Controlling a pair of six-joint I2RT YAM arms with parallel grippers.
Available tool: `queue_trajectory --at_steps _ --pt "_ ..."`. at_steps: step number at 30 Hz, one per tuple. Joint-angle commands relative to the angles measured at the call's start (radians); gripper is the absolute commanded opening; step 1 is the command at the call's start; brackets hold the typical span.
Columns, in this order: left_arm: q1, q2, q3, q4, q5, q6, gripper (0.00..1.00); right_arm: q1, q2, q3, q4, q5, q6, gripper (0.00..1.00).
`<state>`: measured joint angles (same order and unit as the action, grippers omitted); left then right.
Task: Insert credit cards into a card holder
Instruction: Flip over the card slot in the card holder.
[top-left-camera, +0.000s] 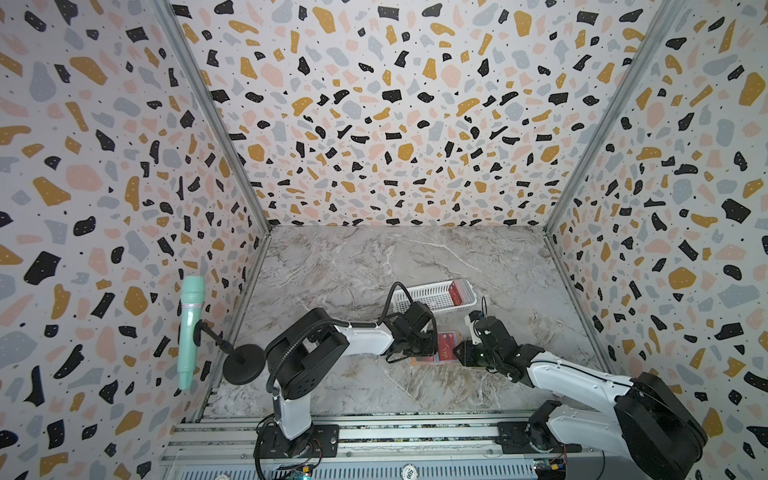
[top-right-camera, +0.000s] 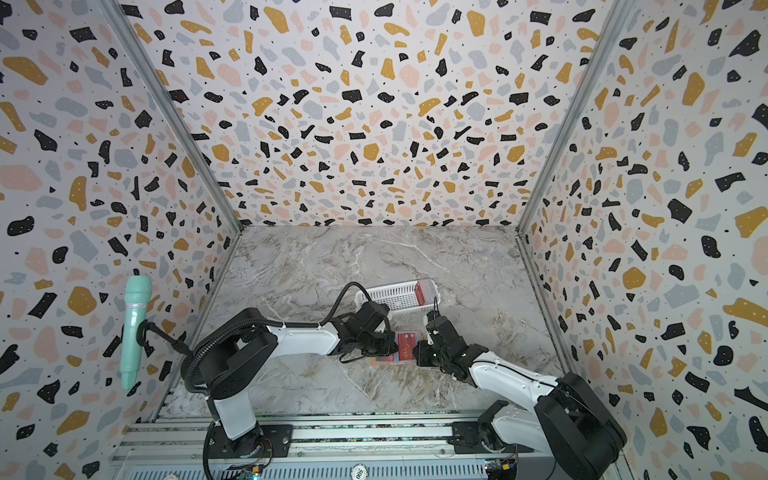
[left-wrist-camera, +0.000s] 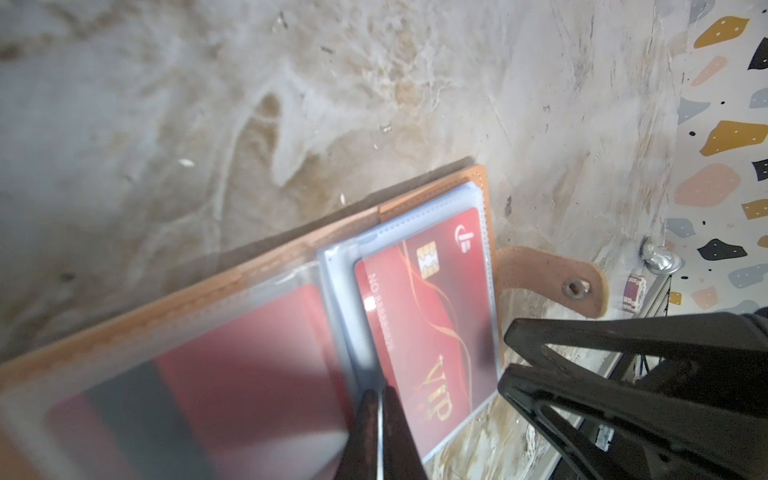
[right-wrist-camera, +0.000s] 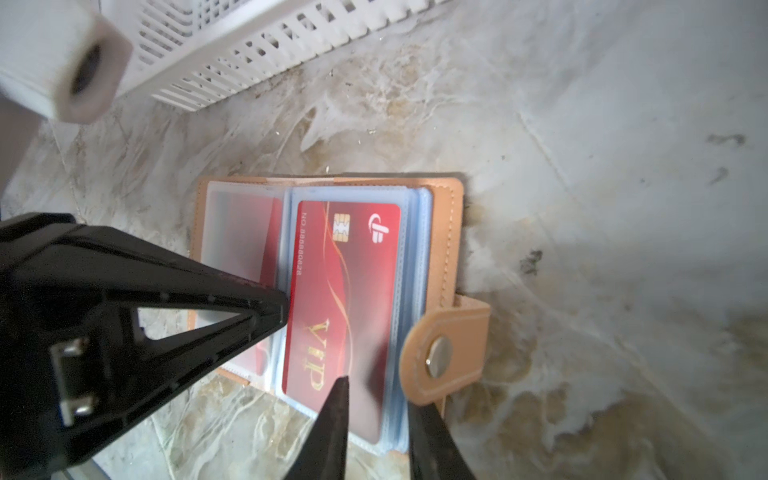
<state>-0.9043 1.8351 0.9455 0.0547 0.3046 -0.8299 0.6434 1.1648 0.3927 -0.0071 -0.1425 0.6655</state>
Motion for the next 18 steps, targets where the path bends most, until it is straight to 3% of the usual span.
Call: queue_trajectory --at_steps 1,18 --pt "-0.005 0.025 0.007 -0.018 -0.009 0.010 0.08 -0.004 0.000 -0.002 0.007 -0.007 0.003 0.27" --pt "-0.010 0.031 0.006 -0.013 -0.006 0.011 0.07 -0.004 0.037 -0.008 0.039 -0.023 0.005 0.26"
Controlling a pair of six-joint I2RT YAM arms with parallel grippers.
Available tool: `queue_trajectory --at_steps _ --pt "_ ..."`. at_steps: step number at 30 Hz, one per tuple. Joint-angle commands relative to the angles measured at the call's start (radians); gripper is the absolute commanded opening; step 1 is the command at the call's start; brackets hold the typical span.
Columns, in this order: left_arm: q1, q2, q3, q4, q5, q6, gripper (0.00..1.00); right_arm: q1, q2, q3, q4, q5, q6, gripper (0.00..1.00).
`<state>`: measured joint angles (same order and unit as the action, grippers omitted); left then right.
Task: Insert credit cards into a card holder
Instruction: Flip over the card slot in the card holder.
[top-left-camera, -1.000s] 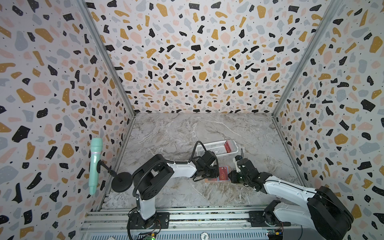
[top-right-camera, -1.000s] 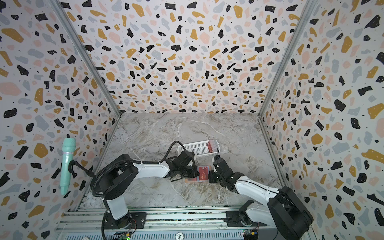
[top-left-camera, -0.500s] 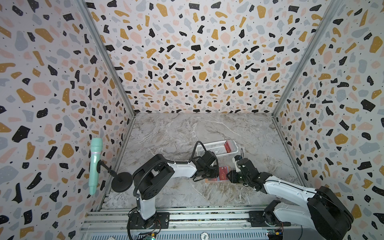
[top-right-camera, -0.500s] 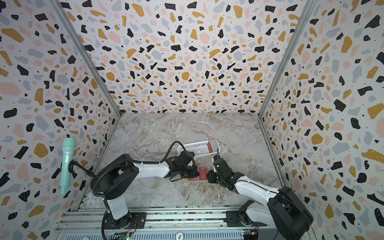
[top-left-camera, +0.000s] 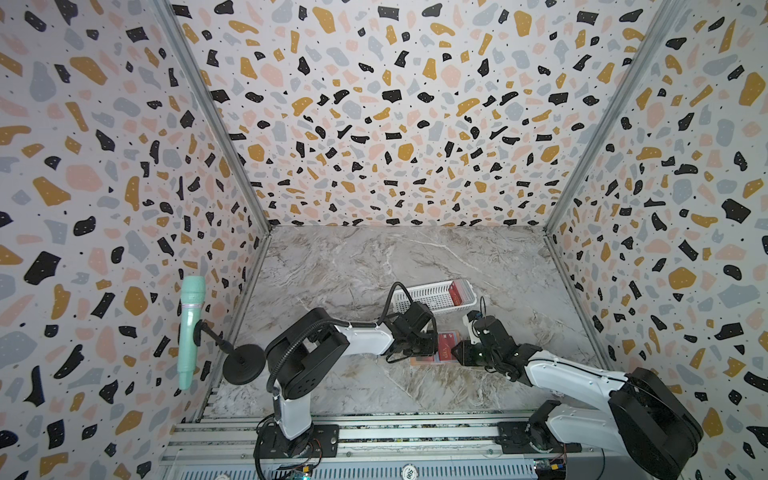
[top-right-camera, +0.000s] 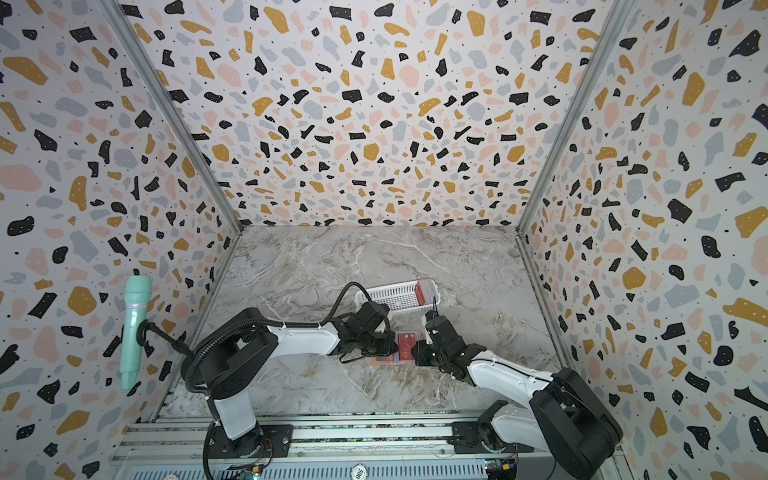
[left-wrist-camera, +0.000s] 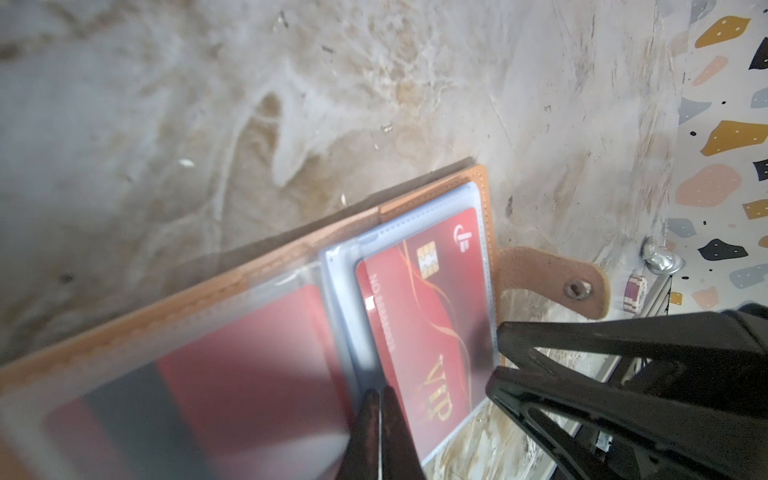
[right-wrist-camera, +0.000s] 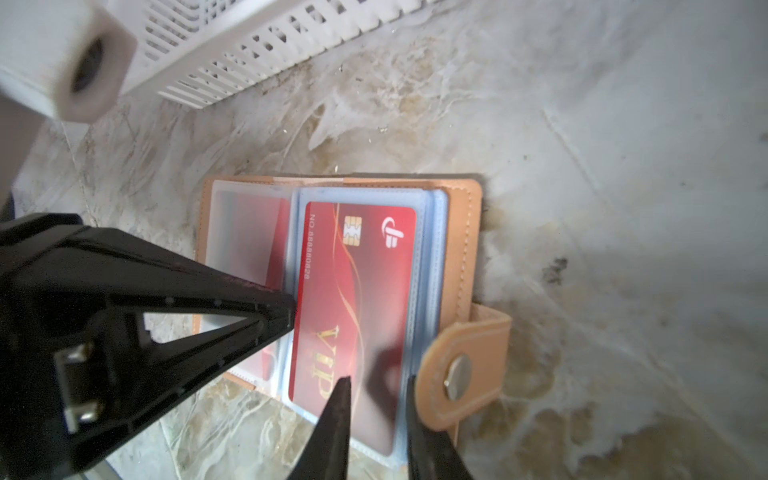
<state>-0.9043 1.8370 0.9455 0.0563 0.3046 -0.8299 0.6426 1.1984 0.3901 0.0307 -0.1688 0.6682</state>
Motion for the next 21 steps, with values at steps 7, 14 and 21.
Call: queue_trajectory --at_steps 7,14,21 --pt "-0.009 0.031 0.006 -0.013 -0.005 0.009 0.07 -0.003 0.003 -0.005 0.001 0.002 0.005 0.26" --pt "-0.010 0.031 0.006 -0.004 -0.001 0.005 0.06 -0.003 -0.016 -0.007 0.029 -0.025 0.004 0.25" --pt "-0.009 0.033 0.001 0.010 0.008 -0.001 0.06 -0.003 -0.075 -0.013 0.057 -0.047 0.006 0.22"
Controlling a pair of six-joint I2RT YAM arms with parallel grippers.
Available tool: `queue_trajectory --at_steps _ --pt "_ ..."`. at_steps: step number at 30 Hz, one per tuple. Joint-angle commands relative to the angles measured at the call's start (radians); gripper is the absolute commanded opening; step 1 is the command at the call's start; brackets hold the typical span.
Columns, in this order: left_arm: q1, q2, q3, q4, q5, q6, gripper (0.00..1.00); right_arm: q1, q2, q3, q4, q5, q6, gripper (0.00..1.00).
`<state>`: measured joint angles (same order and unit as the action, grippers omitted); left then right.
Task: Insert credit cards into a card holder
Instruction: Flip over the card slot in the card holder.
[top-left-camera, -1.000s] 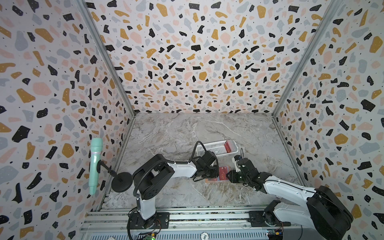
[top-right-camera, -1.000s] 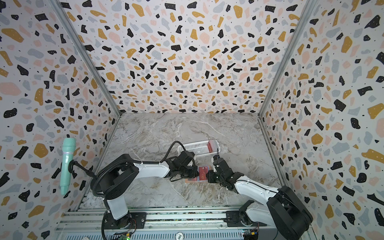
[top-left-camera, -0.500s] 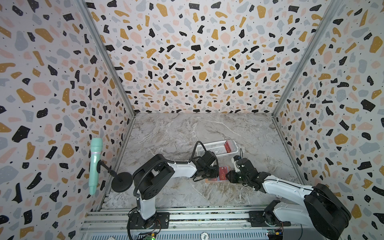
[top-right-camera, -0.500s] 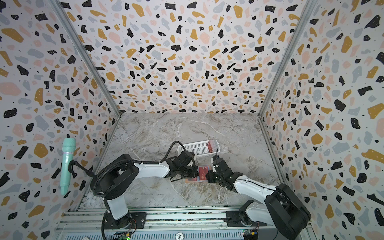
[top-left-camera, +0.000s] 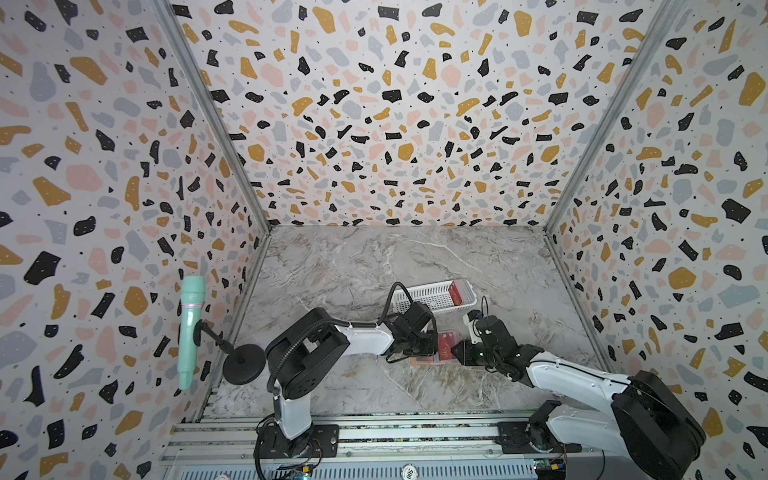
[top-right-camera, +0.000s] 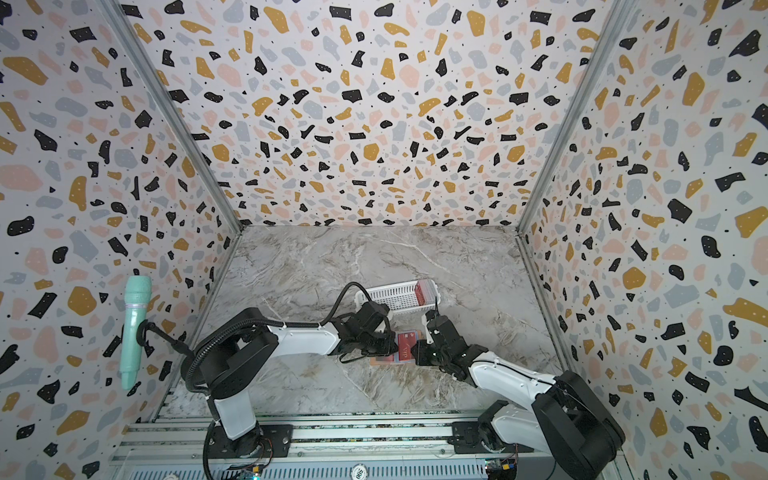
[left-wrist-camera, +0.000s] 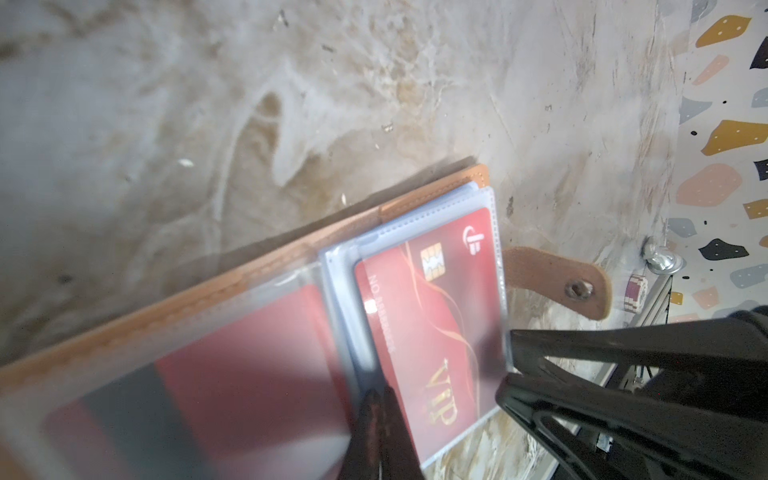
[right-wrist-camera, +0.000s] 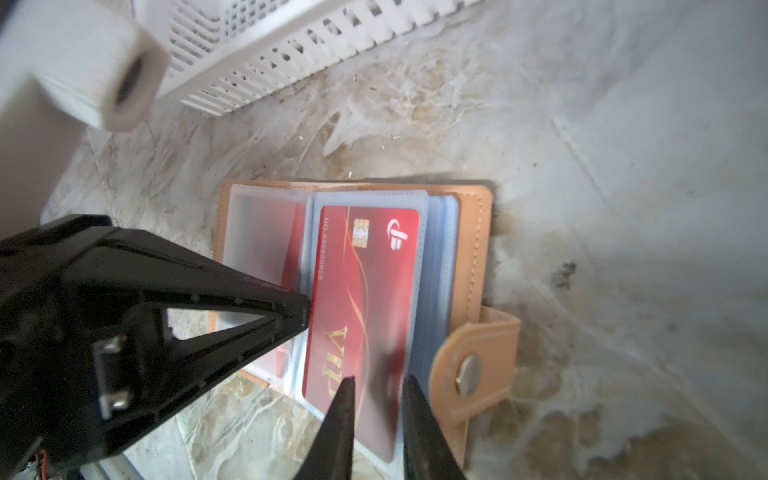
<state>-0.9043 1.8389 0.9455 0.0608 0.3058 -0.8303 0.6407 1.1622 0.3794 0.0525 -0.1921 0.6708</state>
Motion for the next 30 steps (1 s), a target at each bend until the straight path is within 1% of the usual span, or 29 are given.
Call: queue_trajectory --at_steps 1,9,16,18,23,27,30 --pt "-0.009 0.031 0.001 0.007 0.009 -0.001 0.06 -0.001 -0.048 -0.004 0.040 -0.027 0.003 0.22" --pt "-0.009 0.031 0.004 0.024 0.018 -0.009 0.06 0.002 -0.040 0.004 0.071 -0.072 -0.010 0.21" --pt "-0.010 0.005 -0.001 0.044 0.033 -0.020 0.06 0.002 0.011 0.048 -0.001 -0.005 0.001 0.18" --pt "-0.010 -0.011 0.005 0.043 0.033 -0.018 0.10 0.003 0.038 0.067 -0.033 0.022 0.006 0.17" --pt "-0.004 -0.052 0.014 0.022 0.023 -0.011 0.11 0.004 0.076 0.086 -0.041 0.034 0.012 0.13" --pt "0.010 -0.099 0.001 -0.013 0.000 0.007 0.13 0.011 0.085 0.104 -0.060 0.051 0.011 0.13" --pt "0.038 -0.148 -0.030 -0.012 -0.005 0.015 0.14 0.030 0.086 0.123 -0.076 0.067 0.009 0.16"
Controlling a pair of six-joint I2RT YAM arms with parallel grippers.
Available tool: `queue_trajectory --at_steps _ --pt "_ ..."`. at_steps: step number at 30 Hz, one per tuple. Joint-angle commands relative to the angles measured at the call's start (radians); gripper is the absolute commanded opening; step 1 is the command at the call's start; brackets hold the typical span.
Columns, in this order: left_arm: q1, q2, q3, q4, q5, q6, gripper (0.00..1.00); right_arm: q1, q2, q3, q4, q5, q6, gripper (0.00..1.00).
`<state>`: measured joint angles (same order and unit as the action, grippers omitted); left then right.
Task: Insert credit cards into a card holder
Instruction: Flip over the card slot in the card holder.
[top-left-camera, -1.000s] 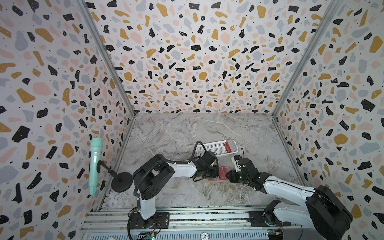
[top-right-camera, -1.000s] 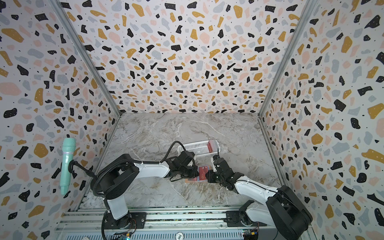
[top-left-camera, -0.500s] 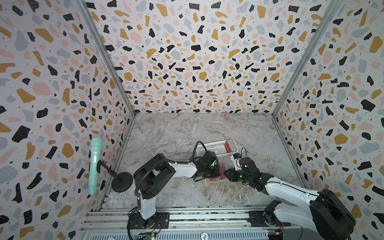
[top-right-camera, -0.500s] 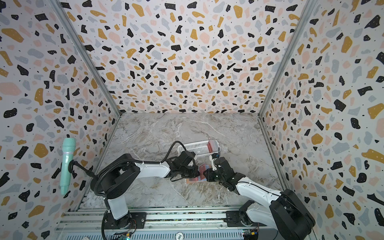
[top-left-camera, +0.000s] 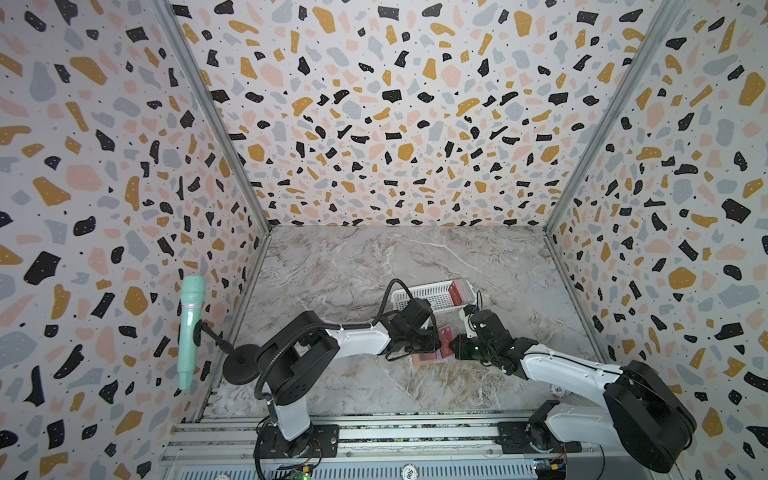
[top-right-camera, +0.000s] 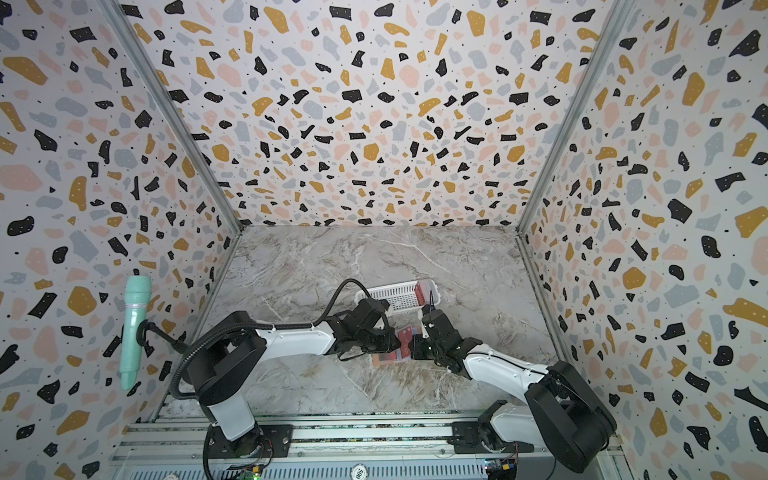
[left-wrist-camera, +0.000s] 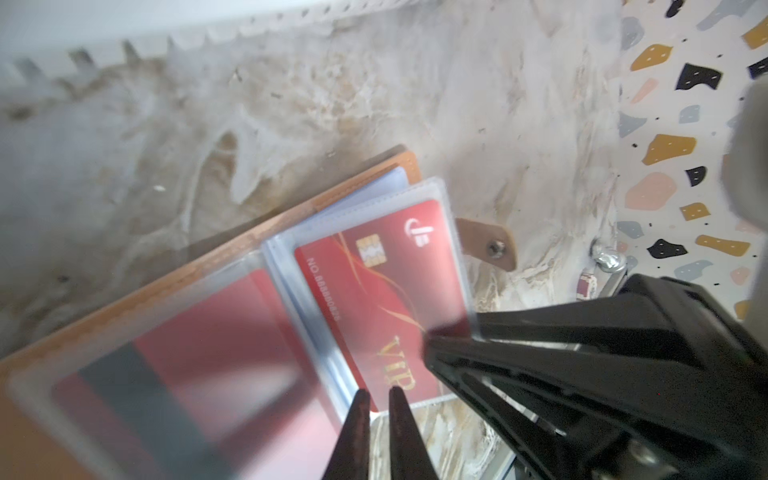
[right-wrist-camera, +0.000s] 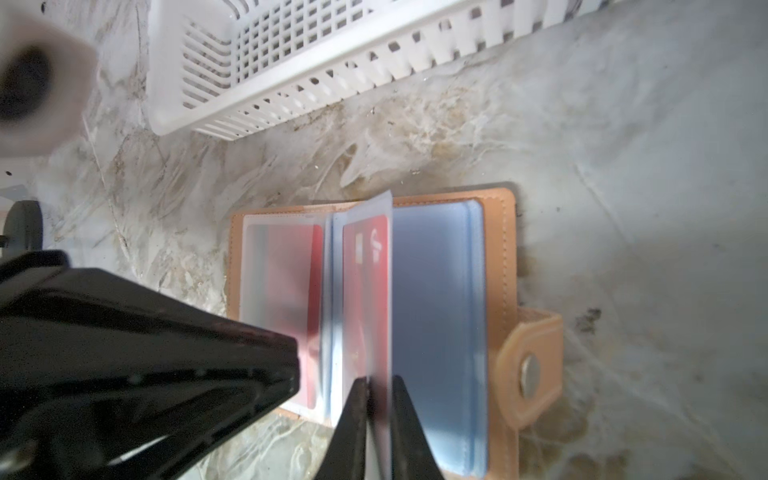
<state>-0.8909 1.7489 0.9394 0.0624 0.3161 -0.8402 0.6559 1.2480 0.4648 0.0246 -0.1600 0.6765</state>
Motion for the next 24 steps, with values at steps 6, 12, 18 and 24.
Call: queue_trajectory --at_steps 6,12,18,24 --pt "0.080 -0.145 -0.080 0.003 -0.015 0.049 0.17 0.072 0.010 0.085 -0.081 0.072 0.009 0.24" --pt "0.124 -0.196 -0.121 0.010 -0.026 0.057 0.18 0.133 0.026 0.141 -0.123 0.115 0.018 0.30" --pt "0.135 -0.216 -0.152 0.034 -0.028 0.055 0.18 0.184 0.050 0.189 -0.129 0.109 0.027 0.40" --pt "0.135 -0.231 -0.155 0.025 -0.037 0.071 0.19 0.224 0.096 0.236 -0.117 0.095 0.031 0.46"
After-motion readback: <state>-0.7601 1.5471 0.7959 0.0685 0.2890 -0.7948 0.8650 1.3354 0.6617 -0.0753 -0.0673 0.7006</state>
